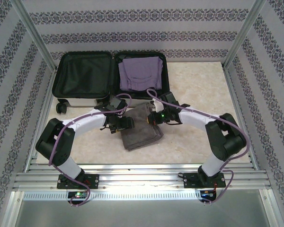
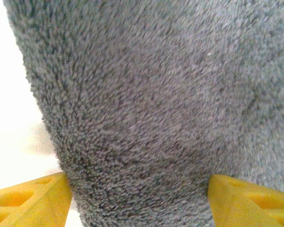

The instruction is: Pack the luggage

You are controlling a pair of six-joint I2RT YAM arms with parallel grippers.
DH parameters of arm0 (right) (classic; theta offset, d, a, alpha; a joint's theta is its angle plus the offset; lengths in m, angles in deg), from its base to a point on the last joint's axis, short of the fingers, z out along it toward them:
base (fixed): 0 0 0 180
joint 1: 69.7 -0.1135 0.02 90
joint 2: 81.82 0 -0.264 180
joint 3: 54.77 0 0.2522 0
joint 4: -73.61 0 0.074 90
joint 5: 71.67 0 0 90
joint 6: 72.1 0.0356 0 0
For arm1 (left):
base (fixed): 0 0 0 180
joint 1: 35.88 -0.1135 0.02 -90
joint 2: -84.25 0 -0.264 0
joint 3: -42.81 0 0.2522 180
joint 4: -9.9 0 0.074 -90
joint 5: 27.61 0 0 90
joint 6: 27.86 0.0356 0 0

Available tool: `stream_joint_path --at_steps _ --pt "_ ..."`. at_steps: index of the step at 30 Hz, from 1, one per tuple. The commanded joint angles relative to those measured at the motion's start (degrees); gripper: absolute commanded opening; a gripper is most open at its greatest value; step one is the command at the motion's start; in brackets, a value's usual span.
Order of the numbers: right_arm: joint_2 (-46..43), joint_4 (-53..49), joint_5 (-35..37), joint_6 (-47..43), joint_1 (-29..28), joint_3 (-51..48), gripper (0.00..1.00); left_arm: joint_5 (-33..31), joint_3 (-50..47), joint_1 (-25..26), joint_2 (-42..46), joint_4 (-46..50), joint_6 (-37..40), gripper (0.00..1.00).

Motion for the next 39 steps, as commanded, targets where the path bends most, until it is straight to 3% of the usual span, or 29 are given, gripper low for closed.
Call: stream_joint_path --at_steps 1,8,19,33,39 --pt "-5.6 -2.7 -6.0 -3.5 -0.4 2.8 0.0 -1.5 3.2 -1.6 2.2 1.4 1.8 0.75" --pt "-8.7 -8.3 -9.0 -3.3 -0.1 9.3 0.0 -1.2 3.1 -6.0 7.6 1.6 3.5 0.76" --pt "-7.6 -10.5 -15.0 1.0 1.9 21.8 0.0 -6.6 2.3 -12.1 18.5 7.4 6.6 0.81" --pt "7.2 -7.5 -12.9 4.5 6.8 46.4 0.0 -11.0 5.5 -14.3 26.5 13.0 8.0 0.86" --pt "16.9 -2.2 -12.9 12.4 9.1 56.7 0.0 -13.9 4.8 -14.6 29.7 10.9 6.6 0.9"
